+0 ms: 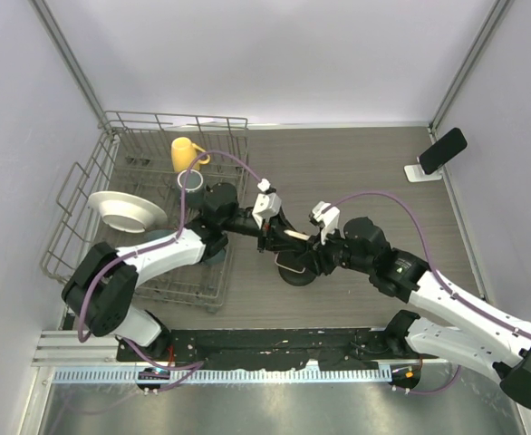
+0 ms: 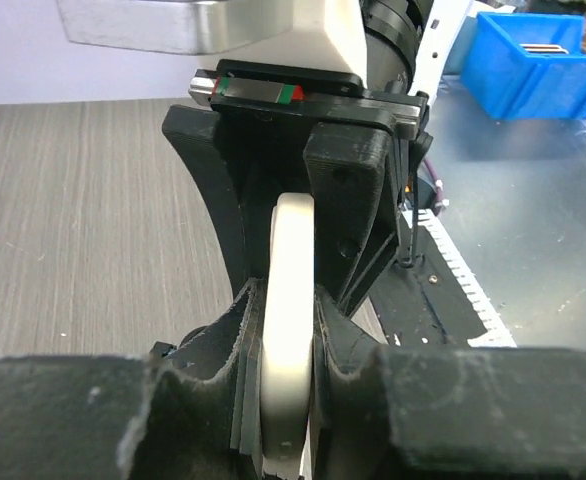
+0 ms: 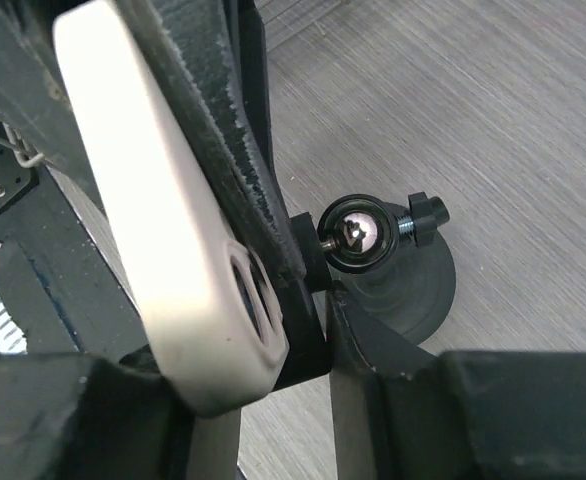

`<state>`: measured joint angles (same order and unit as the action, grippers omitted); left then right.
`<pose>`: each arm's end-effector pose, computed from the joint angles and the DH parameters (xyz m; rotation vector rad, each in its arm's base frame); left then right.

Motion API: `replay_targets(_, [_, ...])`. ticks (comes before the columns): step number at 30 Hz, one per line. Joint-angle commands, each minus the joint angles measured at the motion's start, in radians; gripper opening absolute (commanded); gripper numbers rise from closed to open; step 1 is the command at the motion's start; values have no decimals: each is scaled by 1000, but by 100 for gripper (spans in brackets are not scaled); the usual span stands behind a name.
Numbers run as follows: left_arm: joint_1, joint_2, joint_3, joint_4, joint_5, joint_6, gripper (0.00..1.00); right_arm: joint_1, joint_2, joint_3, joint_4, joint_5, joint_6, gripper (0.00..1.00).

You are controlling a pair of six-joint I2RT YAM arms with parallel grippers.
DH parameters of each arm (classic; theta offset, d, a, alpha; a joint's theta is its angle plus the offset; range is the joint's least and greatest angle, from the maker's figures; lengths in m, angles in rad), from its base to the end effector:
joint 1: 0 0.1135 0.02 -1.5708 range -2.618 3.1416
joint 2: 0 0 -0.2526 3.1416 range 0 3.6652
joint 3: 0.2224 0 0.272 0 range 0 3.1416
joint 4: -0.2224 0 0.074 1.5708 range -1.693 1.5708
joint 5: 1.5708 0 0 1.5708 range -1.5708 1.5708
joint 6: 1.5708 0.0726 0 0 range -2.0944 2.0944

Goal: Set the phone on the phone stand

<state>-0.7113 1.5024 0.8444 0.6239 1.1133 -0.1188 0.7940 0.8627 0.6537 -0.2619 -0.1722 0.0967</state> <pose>0.2267 -0.2813 0.2471 1.3476 1.2135 -1.4906 0.1715 0.1923 0.2430 -0.8262 1.9461 0.7220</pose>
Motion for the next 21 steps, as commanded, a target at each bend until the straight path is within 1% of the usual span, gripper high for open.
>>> replay_targets(1, [-40,-16,-83,100,-219,108,0,-6,-11,43,69,57,285,1])
replay_targets(4, [-53,-27,-113,131,-283,114,0,-6,-42,34,56,150,346,1])
replay_targets(5, [-68,-30,-122,157,-308,114,0,-6,-45,29,55,163,398,1])
replay_targets(6, [-77,-31,-137,171,-326,142,0,-6,-44,27,68,168,423,1])
replay_targets(8, [-106,-33,-149,192,-386,156,0,-6,-34,23,79,157,501,1])
replay_targets(11, [-126,-33,-171,221,-432,171,0,-6,-33,-2,93,168,567,1])
replay_targets(12, [-126,-36,-182,230,-440,169,0,-6,-39,-6,93,168,574,1])
replay_targets(13, [-128,-37,-186,238,-444,168,0,-6,-47,-9,92,201,577,1])
replay_targets(17, [-128,-54,-192,235,-455,176,0,-6,-60,14,58,195,589,1])
replay_targets(19, [-128,-56,-192,235,-458,166,0,-6,-65,18,50,186,587,0])
replay_targets(21, [-128,-56,-191,235,-454,151,0,-6,-67,24,43,143,575,1])
